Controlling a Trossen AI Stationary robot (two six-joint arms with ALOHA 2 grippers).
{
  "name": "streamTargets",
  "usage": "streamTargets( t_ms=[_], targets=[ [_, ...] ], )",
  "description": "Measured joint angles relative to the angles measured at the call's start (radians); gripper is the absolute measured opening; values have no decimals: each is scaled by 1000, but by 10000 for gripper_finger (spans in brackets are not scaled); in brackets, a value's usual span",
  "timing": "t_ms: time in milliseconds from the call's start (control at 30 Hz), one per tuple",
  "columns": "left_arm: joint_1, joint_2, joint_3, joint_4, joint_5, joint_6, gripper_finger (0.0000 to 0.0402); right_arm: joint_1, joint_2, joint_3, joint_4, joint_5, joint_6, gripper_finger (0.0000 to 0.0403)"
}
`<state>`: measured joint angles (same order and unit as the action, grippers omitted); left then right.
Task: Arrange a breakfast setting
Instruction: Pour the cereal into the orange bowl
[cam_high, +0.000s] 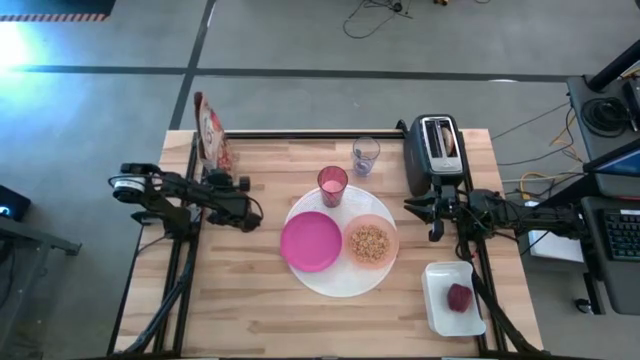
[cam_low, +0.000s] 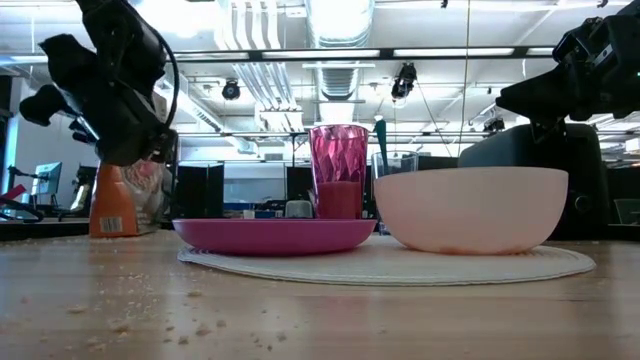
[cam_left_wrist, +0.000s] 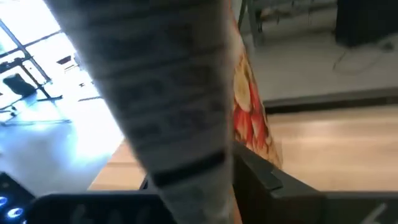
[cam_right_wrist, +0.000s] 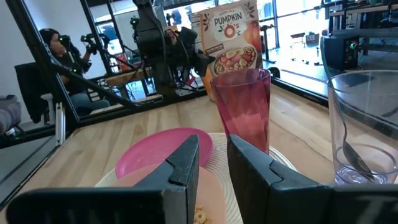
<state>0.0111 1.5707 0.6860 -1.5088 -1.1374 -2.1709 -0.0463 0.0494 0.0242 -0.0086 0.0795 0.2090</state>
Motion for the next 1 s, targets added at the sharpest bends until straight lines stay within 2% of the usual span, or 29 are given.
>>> streamTargets(
  t_ms=[267, 533, 767, 1000],
  targets=[
    [-53, 0, 80, -21, 141, 124, 104, 0, 0, 0, 0, 0, 0, 73],
    [-152, -1, 182, -62, 321, 140, 138, 0, 0, 0, 0, 0, 0, 73],
    [-193, -2, 168, -53, 327, 102, 146, 0, 0, 0, 0, 0, 0, 73],
    [-235, -3, 189, -35, 379, 118, 146, 0, 0, 0, 0, 0, 0, 73]
  ],
)
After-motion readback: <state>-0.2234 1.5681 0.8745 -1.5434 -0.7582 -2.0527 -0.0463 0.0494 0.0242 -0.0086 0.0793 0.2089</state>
